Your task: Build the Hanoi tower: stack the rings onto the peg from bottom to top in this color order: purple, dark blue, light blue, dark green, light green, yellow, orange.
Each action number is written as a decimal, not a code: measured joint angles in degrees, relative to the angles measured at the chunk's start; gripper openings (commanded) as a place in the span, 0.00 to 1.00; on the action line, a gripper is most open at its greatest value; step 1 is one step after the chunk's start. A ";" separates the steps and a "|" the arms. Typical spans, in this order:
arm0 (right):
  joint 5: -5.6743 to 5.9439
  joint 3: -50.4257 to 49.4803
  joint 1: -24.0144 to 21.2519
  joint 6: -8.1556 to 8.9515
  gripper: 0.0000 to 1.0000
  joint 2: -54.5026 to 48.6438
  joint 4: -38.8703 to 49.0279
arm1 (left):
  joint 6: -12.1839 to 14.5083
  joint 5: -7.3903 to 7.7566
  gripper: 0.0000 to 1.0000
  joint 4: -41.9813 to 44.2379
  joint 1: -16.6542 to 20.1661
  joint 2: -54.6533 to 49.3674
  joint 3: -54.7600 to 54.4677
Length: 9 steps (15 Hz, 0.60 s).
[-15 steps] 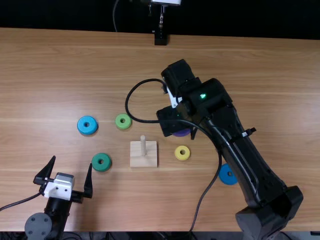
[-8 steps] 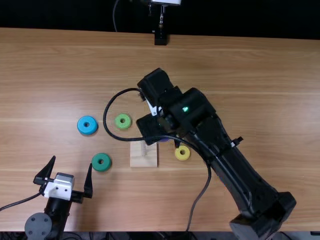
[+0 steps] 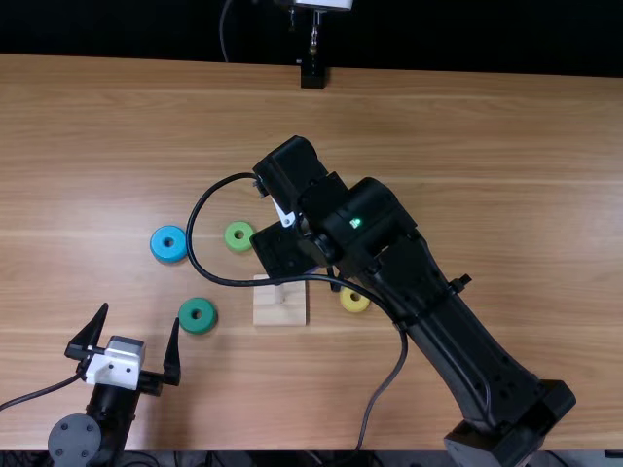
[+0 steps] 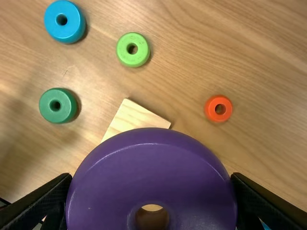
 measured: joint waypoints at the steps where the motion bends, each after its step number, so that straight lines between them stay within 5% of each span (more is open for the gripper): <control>1: -0.24 0.00 0.55 0.20 0.00 0.00 0.00 | 0.00 -0.02 1.00 -0.02 0.00 0.00 0.00; 4: -0.81 0.00 2.36 3.48 0.00 0.00 -0.04 | 0.07 -0.02 1.00 -0.02 0.02 0.00 0.00; 9: -1.09 0.00 2.51 5.14 0.00 0.00 -0.17 | 0.04 0.00 1.00 -0.02 0.02 0.00 0.00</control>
